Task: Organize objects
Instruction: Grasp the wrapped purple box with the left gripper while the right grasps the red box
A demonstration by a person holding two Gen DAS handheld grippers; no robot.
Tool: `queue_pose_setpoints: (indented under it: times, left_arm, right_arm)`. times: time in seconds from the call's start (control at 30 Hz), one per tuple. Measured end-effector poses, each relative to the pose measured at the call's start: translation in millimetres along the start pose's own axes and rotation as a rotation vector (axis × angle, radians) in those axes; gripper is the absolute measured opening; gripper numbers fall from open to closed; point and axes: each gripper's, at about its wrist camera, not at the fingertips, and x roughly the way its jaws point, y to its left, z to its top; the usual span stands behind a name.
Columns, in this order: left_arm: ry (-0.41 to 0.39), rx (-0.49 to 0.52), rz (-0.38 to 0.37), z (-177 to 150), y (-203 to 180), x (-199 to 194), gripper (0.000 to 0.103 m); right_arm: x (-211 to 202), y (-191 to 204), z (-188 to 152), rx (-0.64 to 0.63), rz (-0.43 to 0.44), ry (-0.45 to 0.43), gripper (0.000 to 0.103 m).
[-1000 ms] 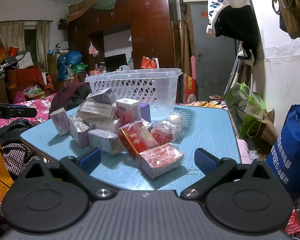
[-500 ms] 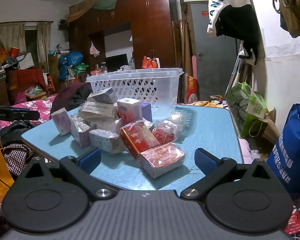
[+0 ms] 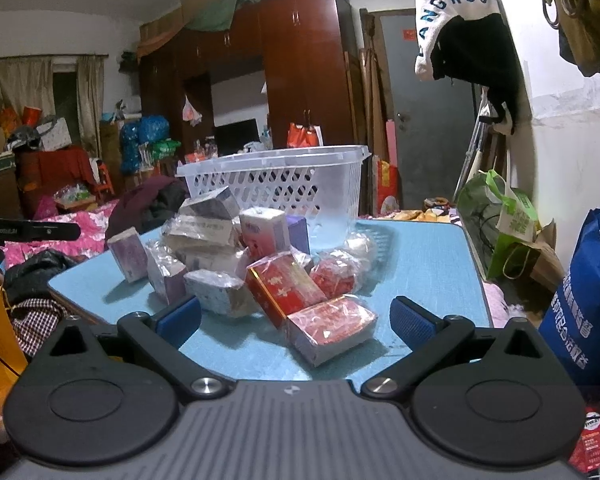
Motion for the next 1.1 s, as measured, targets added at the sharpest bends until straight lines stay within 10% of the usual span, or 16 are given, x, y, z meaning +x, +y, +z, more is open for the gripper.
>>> queue_pose_setpoints:
  times: [0.67,0.77,1.1]
  left_arm:
    - [0.076,0.112,-0.105,-25.2,-0.8,90.0,0.077]
    - [0.086,0.101,-0.116,-28.2,-0.2,95.1,0.039]
    - [-0.018,0.021,-0.111,-15.3,17.5,73.2,0.038]
  right_arm:
    - [50.4,-26.4,-23.0,-0.022,-0.04,0.082,0.088]
    - [46.7,-31.3,-22.4,-0.003,-0.008,0.064,0.07]
    - [26.0,-26.0,4.7,-0.008,-0.017,-0.014,0.069]
